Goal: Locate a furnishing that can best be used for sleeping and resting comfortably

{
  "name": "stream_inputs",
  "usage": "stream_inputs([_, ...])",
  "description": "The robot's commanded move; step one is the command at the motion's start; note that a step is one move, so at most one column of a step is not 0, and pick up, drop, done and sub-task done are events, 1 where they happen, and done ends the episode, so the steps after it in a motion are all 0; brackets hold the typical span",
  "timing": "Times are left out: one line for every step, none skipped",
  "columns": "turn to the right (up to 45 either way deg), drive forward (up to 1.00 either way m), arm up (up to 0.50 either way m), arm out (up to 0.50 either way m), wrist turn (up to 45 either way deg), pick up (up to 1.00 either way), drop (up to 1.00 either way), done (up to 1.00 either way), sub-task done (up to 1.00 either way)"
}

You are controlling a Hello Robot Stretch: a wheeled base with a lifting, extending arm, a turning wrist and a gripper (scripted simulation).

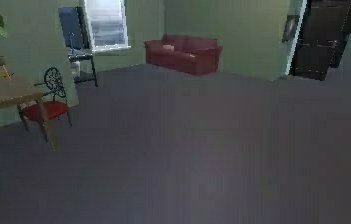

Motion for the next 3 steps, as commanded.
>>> stream_inputs([42.0,0.0,0.0,0.0,0.0,0.0,0.0,0.0,0.0])
stream_inputs([0.0,1.0,0.0,0.0,0.0,0.0,0.0,0.0,0.0])
stream_inputs([0.0,1.0,0.0,0.0,0.0,0.0,0.0,0.0,0.0])
